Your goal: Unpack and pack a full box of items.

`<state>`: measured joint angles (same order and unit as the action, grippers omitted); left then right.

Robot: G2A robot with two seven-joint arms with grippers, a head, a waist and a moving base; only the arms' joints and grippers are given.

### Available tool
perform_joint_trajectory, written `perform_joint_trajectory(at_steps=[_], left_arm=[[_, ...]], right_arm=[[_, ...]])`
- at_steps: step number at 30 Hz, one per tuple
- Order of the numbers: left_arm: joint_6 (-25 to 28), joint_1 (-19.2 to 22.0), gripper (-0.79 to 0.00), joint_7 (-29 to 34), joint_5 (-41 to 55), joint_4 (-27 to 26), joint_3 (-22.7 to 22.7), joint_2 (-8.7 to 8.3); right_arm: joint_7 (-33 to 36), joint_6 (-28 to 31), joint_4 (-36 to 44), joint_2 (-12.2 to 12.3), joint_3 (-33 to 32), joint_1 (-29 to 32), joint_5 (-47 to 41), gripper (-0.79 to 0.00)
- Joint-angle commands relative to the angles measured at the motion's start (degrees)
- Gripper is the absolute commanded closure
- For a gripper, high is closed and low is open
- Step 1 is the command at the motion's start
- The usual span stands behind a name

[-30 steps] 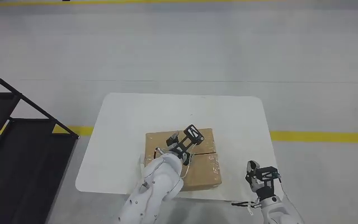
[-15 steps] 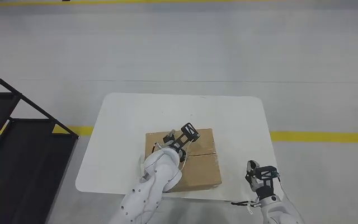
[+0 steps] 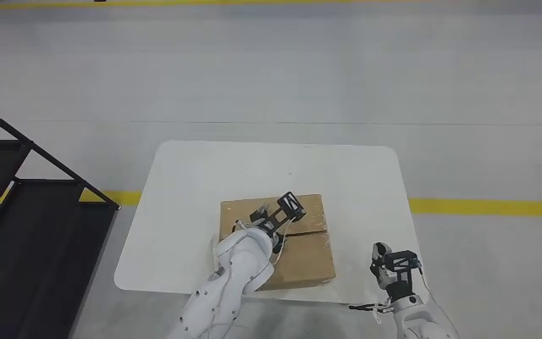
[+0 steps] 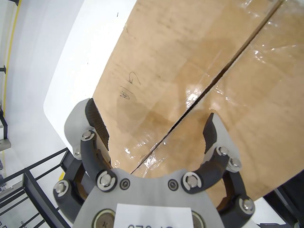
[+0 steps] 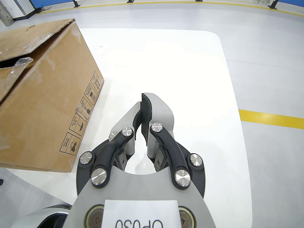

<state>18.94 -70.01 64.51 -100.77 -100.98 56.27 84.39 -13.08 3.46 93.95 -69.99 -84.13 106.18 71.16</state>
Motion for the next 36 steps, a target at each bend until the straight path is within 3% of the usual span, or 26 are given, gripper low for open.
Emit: perform_joint_trajectory(at_steps=[1,11,12,13,15,16,17,19,21,24,30,34,36], left_arm=[[-0.3,0.6,-0.785,-0.3,-0.5,1.1,0.0,0.04],[-1.1,1.6,-0.785,-2.3,-9.2,2.3,-2.4,0.02],[-1.3,1.3,-0.702,-2.6,-9.6,2.1,-2.6,0.03],[-1.4,1.1,-0.480,-3.0,-10.3,1.9,-2.8,0.01],[-1.5,0.6,-0.197,-3.5,-12.7,1.7,-3.4,-0.08],[-1.5,0.2,-0.132,-3.9,-13.2,1.6,-3.6,-0.10],[-1.6,-0.2,-0.018,-4.1,-13.3,1.5,-3.6,-0.10],[-1.5,-0.6,0.000,-4.3,-14.0,1.4,-3.7,-0.12],[-1.1,-1.0,-0.031,-4.4,-14.4,1.5,-4.0,-0.10],[-0.5,-1.1,-0.194,-4.5,-14.4,1.6,-3.9,-0.05],[0.3,-1.4,-0.382,-4.0,-14.7,1.5,-3.9,0.09],[0.5,-1.5,-0.610,-3.8,-14.7,1.4,-3.9,0.20],[0.6,-1.6,-0.631,-3.7,-14.7,1.3,-3.9,0.25]], right_arm=[[0.0,0.0,0.0,0.0,0.0,0.0,0.0,0.000],[0.0,0.0,0.0,-0.1,-0.4,0.2,-0.1,0.000],[0.0,0.0,0.0,-0.1,-0.4,0.1,-0.1,0.000],[0.0,0.1,0.0,-0.1,-0.4,0.1,-0.1,0.000],[0.0,0.2,-0.1,-0.1,-0.4,0.1,0.0,0.000],[0.1,0.2,-0.1,-0.2,-0.4,0.0,0.0,0.000],[0.0,0.3,0.0,-0.2,-0.4,0.0,0.0,0.000],[0.0,0.4,-0.1,-0.2,-0.3,-0.1,0.1,0.000],[0.0,0.4,-0.1,-0.2,-0.1,-0.1,0.2,0.000],[0.1,0.4,0.0,-0.3,0.1,-0.1,0.2,0.000],[0.0,0.4,-0.1,-0.4,0.2,0.1,0.5,0.000],[0.0,0.5,0.0,-0.4,0.4,0.2,0.5,0.000],[0.0,0.5,0.0,-0.4,0.3,0.2,0.6,0.000]])
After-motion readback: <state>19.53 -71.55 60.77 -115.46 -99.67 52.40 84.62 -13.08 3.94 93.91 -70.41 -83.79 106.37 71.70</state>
